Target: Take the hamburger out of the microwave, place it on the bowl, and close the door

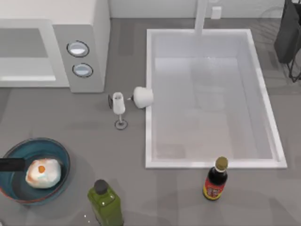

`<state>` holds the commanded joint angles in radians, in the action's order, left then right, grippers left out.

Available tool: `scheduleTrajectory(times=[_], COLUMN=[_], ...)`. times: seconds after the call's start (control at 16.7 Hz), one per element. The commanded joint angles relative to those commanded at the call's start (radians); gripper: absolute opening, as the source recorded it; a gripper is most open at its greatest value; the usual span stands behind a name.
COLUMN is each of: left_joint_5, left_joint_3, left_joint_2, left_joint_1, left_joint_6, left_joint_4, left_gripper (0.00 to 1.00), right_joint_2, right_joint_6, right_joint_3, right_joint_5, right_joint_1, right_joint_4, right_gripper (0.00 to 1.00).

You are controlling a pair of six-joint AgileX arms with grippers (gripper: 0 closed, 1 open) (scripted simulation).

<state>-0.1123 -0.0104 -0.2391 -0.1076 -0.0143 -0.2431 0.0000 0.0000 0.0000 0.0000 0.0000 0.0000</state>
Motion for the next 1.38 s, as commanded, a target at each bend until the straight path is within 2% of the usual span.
scheduleTrajectory(times=[0.12, 0.3, 0.78, 0.96, 1.14, 1.38], left_joint_5=[0.034, 0.123, 0.468, 0.594, 0.696, 0.776], left_joint_3=[0.053, 0.207, 0.841, 1.072, 1.256, 1.394], left_joint_2=[-0.053, -0.21, -0.906, -1.17, -1.373, -1.51], left_joint_1=[0.053, 0.207, 0.8, 0.98, 1.098, 1.156], left_joint_6=[-0.05, -0.181, -0.622, -0.752, -0.844, -0.906], left_joint_4=[0.039, 0.144, 0.574, 0.741, 0.882, 0.996], left_gripper=[0.0, 0.0, 0.0, 0.0, 0.0, 0.0], right_joint_2=[0.0, 0.0, 0.0, 0.0, 0.0, 0.0], right_joint_6=[0.0, 0.0, 0.0, 0.0, 0.0, 0.0], right_joint_3=[0.0, 0.0, 0.0, 0.0, 0.0, 0.0], right_joint_5=[0.0, 0.0, 0.0, 0.0, 0.0, 0.0], right_joint_1=[0.0, 0.0, 0.0, 0.0, 0.0, 0.0], right_joint_4=[0.0, 0.0, 0.0, 0.0, 0.0, 0.0], right_gripper=[1.0, 1.0, 1.0, 1.0, 1.0, 1.0])
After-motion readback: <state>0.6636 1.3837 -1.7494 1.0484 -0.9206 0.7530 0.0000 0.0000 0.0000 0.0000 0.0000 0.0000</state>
